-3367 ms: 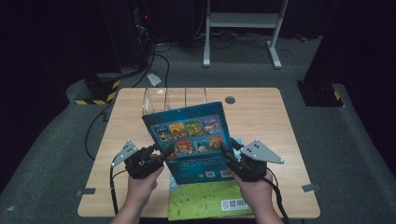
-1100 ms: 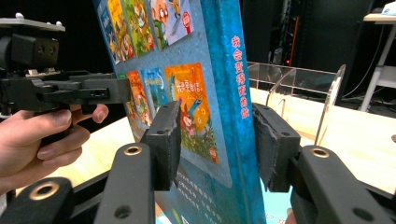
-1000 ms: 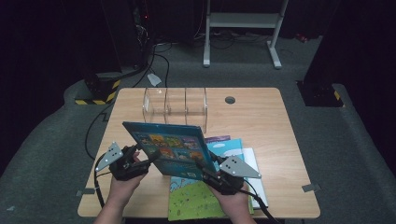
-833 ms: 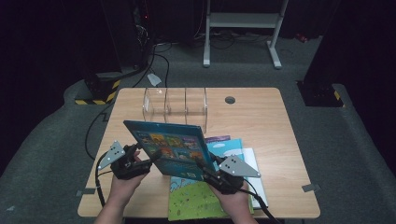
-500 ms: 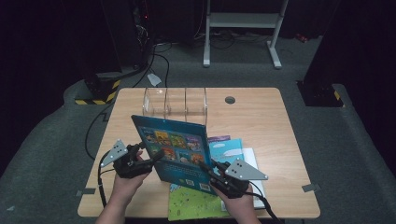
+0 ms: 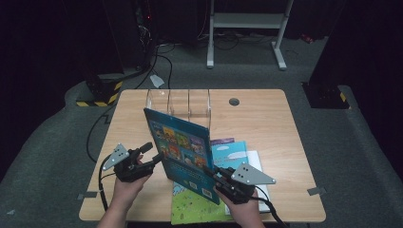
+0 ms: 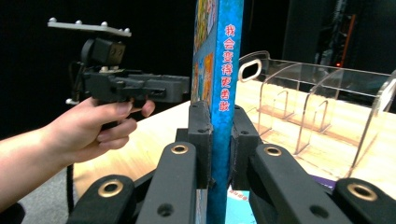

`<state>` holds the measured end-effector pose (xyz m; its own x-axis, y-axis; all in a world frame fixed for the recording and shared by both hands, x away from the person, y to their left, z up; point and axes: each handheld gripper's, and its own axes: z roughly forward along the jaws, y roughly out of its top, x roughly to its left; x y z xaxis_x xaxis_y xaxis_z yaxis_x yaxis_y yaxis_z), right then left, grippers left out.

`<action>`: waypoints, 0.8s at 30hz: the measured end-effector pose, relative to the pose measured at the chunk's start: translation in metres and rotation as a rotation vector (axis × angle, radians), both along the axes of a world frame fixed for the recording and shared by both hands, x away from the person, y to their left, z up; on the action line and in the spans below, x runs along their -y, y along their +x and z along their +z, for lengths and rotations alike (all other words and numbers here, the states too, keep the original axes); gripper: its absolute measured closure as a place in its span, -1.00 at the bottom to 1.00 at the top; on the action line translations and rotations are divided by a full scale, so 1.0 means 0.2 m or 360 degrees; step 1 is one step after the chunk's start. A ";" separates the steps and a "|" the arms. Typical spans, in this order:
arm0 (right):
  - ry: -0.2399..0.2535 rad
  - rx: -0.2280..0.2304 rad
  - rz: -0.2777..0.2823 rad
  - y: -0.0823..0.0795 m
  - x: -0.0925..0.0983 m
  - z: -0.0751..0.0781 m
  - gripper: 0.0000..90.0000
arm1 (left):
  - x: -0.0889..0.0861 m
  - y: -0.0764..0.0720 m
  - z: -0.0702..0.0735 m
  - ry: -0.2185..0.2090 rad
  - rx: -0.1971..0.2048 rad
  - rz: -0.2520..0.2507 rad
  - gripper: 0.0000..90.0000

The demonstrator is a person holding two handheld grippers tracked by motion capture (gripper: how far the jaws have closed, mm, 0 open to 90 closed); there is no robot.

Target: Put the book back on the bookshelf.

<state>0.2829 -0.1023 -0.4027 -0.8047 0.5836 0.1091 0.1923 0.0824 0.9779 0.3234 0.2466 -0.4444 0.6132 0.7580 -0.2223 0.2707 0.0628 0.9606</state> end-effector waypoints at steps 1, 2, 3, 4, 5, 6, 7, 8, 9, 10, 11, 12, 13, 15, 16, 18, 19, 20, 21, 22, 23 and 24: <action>-0.0009 0.0002 -0.0005 0.00 0.00 0.01 0.83 | 0.00 -0.01 0.00 0.0012 0.0004 -0.0002 -0.27; -0.0022 0.0003 -0.0011 0.01 -0.01 0.02 0.83 | 0.01 -0.01 0.00 0.0019 0.0004 0.0000 -0.27; -0.0022 0.0003 -0.0011 0.01 -0.01 0.02 0.83 | 0.01 -0.01 0.00 0.0041 0.0011 0.0001 -0.27; -0.0016 0.0008 -0.0017 0.01 -0.01 0.02 0.83 | 0.01 -0.02 0.00 0.0041 0.0007 0.0004 -0.27; -0.0018 0.0015 -0.0025 0.01 -0.02 0.02 0.83 | 0.01 -0.02 0.00 0.0041 0.0006 0.0004 -0.27; -0.0016 0.0015 -0.0028 0.01 -0.02 0.02 0.83 | 0.01 -0.02 0.00 0.0037 0.0006 0.0005 -0.26; -0.0013 0.0023 -0.0035 0.01 -0.03 0.02 0.83 | 0.01 -0.02 0.00 0.0041 0.0007 0.0003 -0.26; -0.0014 0.0023 -0.0040 0.01 -0.03 0.02 0.83 | 0.01 -0.02 0.00 0.0052 0.0012 0.0000 -0.26; -0.0012 0.0019 -0.0045 0.02 -0.03 0.03 0.83 | 0.01 -0.02 0.00 0.0066 0.0007 -0.0004 -0.26; -0.0013 0.0025 -0.0055 0.02 -0.03 0.03 0.83 | 0.02 -0.02 0.00 0.0067 0.0008 -0.0008 -0.26; -0.0015 0.0031 -0.0060 0.02 -0.04 0.03 0.83 | 0.02 -0.02 0.00 0.0071 0.0010 -0.0008 -0.26; -0.0016 0.0047 -0.0073 0.03 -0.04 0.03 0.83 | 0.02 -0.02 0.00 0.0068 0.0006 -0.0006 -0.26; -0.0007 0.0054 -0.0093 0.04 -0.04 0.03 0.84 | 0.02 -0.02 0.00 0.0066 0.0006 -0.0005 -0.26; -0.0010 0.0051 -0.0096 0.04 -0.04 0.04 0.83 | 0.02 -0.02 0.01 0.0070 0.0011 -0.0012 -0.26; -0.0013 0.0045 -0.0096 0.06 -0.04 0.04 0.83 | 0.02 -0.02 0.01 0.0062 0.0007 -0.0009 -0.26; -0.0009 0.0036 -0.0111 0.07 -0.03 0.05 0.83 | 0.02 -0.03 0.02 0.0060 0.0016 -0.0010 -0.25; -0.0009 0.0038 -0.0120 0.08 -0.03 0.05 0.83 | 0.02 -0.04 0.02 0.0058 0.0017 -0.0008 -0.25; -0.0012 0.0052 -0.0131 0.08 -0.02 0.06 0.83 | 0.02 -0.04 0.02 0.0057 0.0016 -0.0002 -0.26; -0.0011 0.0058 -0.0137 0.08 -0.02 0.07 0.84 | 0.02 -0.04 0.02 0.0060 0.0016 0.0004 -0.26; -0.0013 0.0076 -0.0150 0.09 -0.02 0.07 0.84 | 0.02 -0.04 0.03 0.0079 0.0021 0.0002 -0.26; -0.0014 0.0083 -0.0164 0.09 -0.01 0.07 0.83 | 0.03 -0.05 0.03 0.0078 0.0017 0.0003 -0.26; -0.0013 0.0089 -0.0175 0.09 -0.01 0.08 0.84 | 0.02 -0.05 0.03 0.0089 0.0021 0.0005 -0.26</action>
<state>0.3013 -0.1011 -0.3873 -0.7406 0.6692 0.0608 0.1458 0.0718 0.9867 0.3133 0.2417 -0.4380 0.6136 0.7708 -0.1713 0.2579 0.0095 0.9661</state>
